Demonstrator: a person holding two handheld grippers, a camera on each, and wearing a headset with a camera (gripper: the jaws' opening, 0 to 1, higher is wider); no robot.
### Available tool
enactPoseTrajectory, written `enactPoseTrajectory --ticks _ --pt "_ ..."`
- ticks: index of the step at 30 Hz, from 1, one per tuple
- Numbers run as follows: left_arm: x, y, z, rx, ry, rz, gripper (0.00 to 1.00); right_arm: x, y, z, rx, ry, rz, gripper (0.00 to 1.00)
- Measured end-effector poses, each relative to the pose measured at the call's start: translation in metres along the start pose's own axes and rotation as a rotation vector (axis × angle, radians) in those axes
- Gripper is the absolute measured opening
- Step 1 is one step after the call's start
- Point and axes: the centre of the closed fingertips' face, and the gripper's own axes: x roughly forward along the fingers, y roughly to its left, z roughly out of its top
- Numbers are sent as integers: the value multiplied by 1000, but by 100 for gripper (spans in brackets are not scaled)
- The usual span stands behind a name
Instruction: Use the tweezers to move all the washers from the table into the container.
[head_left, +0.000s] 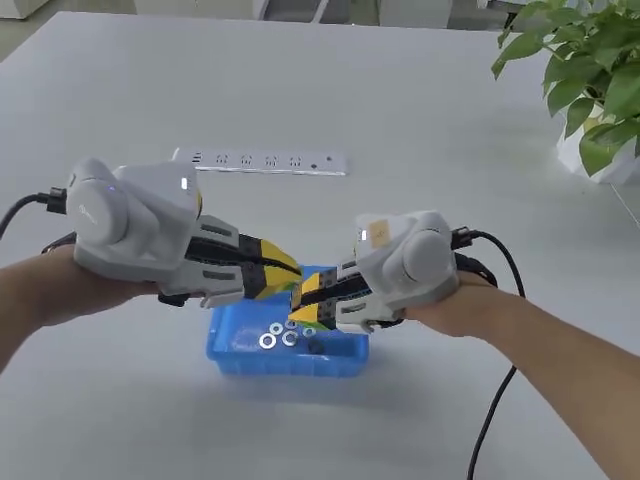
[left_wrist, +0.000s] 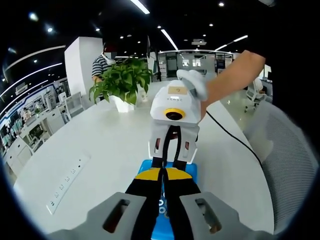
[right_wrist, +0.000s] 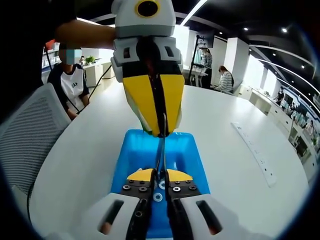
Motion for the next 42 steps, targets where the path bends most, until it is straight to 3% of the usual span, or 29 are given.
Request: enactPoseTrajectory --ticks 16,26,36,42 --pt "-16 -14 24 21 -1 -24 6 -18 12 23 66 -25 -40 7" --pt "-29 -35 35 35 1 -50 6 -27 34 36 78 -29 -44 6" --pt "-42 -58 35 46 20 -84 5 -32 59 42 45 1 -36 6" --pt "-45 -72 28 40 31 -106 5 -31 73 39 7 40 -22 6"
